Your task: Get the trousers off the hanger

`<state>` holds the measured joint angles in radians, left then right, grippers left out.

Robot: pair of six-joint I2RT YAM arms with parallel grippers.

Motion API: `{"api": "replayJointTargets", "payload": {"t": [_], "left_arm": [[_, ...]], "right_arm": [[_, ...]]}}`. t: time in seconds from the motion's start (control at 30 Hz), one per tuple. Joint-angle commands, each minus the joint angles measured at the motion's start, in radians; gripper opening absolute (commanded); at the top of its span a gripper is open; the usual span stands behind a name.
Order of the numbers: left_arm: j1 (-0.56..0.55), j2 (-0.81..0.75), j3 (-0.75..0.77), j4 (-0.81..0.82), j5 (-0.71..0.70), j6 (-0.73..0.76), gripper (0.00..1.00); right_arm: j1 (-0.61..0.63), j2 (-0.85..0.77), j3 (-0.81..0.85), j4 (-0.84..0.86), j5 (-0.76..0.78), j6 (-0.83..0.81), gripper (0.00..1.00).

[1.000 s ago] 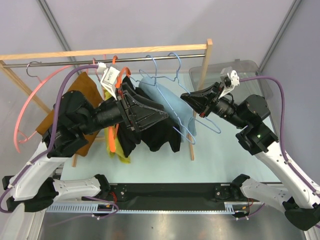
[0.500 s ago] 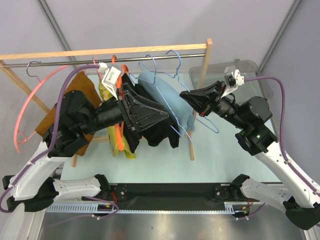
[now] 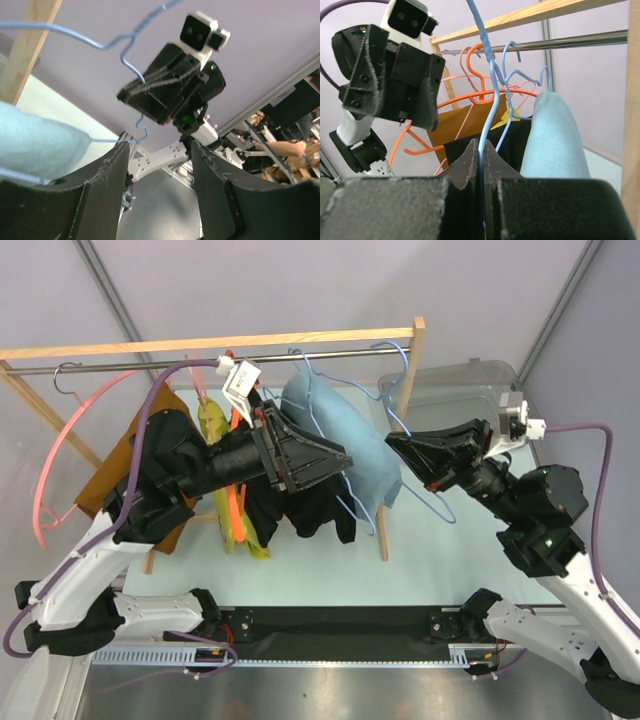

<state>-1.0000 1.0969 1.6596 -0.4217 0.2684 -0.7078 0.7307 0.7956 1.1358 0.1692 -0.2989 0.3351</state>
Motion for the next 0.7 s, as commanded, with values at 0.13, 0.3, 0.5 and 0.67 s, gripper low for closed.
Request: {"api": "replayJointTargets", "payload": {"t": [0.13,0.3,0.5,0.67], "left_arm": [[-0.118,0.129,0.097,0.106,-0.179,-0.091,0.56],[-0.193,0.156,0.085,0.123,-0.386,-0.093,0.54],[-0.253,0.181,0.068,0.179,-0.514,-0.096,0.54],[-0.267,0.245,0.103,0.185,-0.561,-0.11,0.53]], "right_arm": [[0.015,-0.127,0.03,0.122,0.086,0.019,0.0],[0.015,-0.147,0.016,0.092,0.095,0.038,0.0],[0.015,-0.176,-0.001,0.07,0.077,0.041,0.0],[0.016,-0.191,-0.005,0.052,0.063,0.048,0.0]]}}
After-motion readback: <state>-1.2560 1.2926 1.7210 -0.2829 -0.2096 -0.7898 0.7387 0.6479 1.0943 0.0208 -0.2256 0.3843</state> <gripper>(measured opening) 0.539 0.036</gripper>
